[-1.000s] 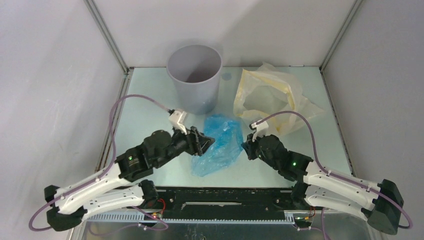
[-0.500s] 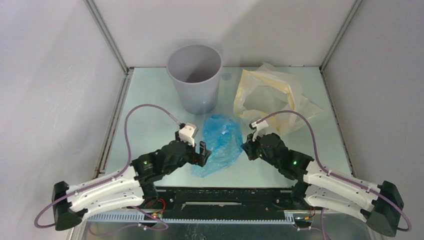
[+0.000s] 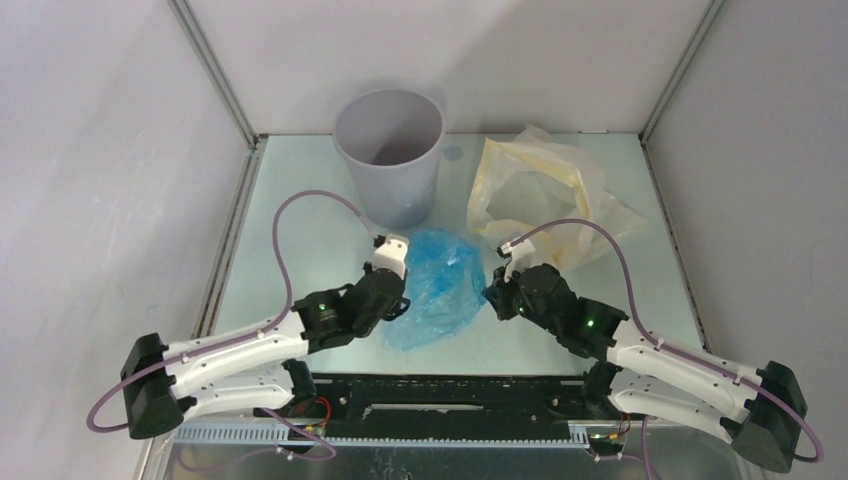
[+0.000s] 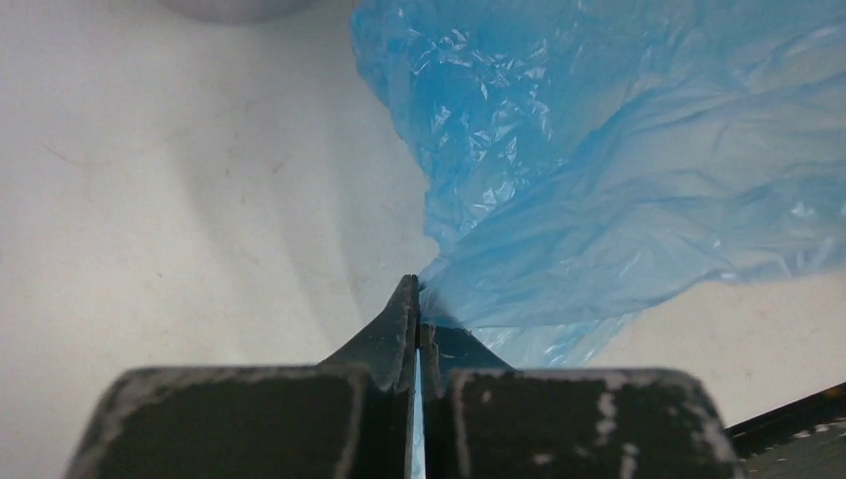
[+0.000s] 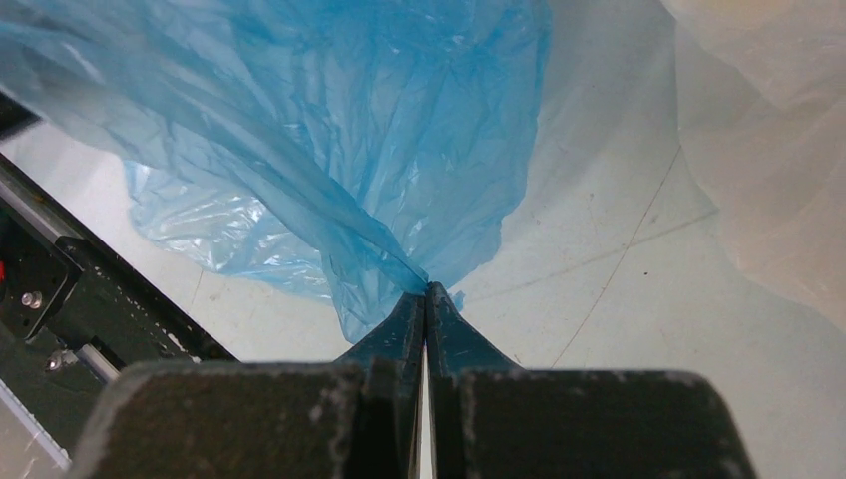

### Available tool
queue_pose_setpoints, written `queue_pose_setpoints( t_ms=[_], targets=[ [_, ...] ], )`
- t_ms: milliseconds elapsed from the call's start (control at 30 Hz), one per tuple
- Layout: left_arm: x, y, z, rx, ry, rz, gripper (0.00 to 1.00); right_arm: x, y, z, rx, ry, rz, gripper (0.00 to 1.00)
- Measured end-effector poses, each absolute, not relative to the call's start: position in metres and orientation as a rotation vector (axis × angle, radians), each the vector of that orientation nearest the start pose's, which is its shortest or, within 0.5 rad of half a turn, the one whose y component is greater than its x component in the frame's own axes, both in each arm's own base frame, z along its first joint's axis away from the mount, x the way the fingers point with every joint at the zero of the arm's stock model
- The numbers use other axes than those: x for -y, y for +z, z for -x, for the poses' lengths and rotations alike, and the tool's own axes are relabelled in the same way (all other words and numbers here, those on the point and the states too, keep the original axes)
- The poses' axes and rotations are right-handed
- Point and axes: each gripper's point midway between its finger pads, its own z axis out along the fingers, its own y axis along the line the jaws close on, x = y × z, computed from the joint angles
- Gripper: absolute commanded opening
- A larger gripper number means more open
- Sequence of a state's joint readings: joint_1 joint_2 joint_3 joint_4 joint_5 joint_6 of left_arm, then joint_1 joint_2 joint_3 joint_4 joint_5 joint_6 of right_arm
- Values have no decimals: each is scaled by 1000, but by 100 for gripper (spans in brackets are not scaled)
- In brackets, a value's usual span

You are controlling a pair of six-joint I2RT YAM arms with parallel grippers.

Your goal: Put the trash bags into the trash bin

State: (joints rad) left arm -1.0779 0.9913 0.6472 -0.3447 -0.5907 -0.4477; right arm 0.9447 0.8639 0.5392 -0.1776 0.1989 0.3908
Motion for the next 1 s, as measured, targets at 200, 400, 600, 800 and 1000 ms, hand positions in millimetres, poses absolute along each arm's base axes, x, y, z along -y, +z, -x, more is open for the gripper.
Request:
queue_pose_setpoints(
  t_ms=[200,400,600,800,1000],
  targets=[
    [209,214,-206,-2039,-310,-313,0,-228,176,-203,-2053,566,457,0],
    [182,367,-203,-1893,-402,-230,0,-248,324,-228,-1847,635,445,0],
    [136,501,-167,-1594,-673,-150,0,-246,465,-202,-1531,824,429,0],
    [142,406,-155,-1645,-726,-202,0,-251,380,-188,-1664,842,487,0],
    [179,172,-151,-2152,-509,-422,0,-246,143,-174,-2254,593,632,0]
  ],
)
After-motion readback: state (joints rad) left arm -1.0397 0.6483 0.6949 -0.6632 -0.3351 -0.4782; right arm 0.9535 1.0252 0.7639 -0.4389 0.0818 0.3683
